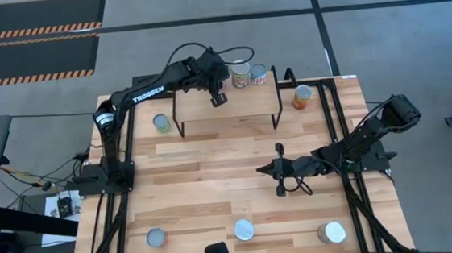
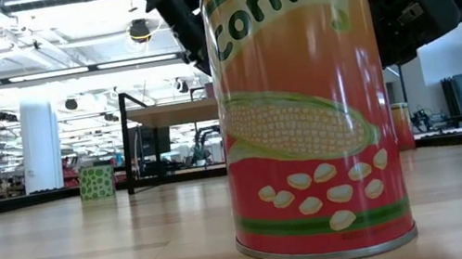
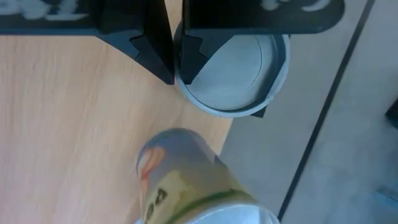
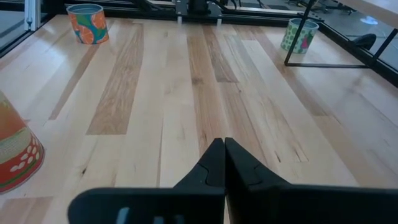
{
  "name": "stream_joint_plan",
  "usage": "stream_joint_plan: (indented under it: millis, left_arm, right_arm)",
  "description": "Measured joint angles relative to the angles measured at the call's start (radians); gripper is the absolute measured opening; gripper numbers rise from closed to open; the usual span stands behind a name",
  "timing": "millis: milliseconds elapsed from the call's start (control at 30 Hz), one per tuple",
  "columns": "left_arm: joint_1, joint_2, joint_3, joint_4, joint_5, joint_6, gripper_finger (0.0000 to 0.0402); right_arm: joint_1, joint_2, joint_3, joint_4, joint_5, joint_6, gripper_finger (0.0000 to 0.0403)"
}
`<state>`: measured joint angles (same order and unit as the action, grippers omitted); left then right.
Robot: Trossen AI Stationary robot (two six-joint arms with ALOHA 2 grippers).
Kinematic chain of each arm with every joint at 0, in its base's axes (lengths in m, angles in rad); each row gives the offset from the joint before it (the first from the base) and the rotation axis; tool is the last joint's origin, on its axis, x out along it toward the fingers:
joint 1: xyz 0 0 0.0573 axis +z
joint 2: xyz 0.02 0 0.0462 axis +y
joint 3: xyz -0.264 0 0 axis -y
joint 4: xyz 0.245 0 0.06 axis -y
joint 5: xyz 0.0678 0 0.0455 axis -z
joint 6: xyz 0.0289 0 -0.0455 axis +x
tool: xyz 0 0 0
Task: Pick and place cans onto a shelf
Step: Put the small canned corn on the shelf
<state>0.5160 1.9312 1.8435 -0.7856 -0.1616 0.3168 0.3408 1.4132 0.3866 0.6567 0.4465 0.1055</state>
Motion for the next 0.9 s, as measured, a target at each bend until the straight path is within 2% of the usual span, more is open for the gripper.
stream_joint_plan:
  millis: [133,500,900]
  left_arm:
    - [0.001,0.008,0.000,0.010,0.000,0.000,0.0002]
    - [0.000,0.009,0.000,0.018,0.001,0.002,0.0038]
    - [0.000,0.009,0.000,0.054,0.000,0.013,0.0041]
  right_arm:
    - [0.000,0.000,0.000,-0.002,0.000,0.000,0.0010]
    - [0.000,0.000,0.000,-0.006,0.000,0.003,0.0010]
    - [0.000,0.000,0.000,-0.006,0.000,0.002,0.0011]
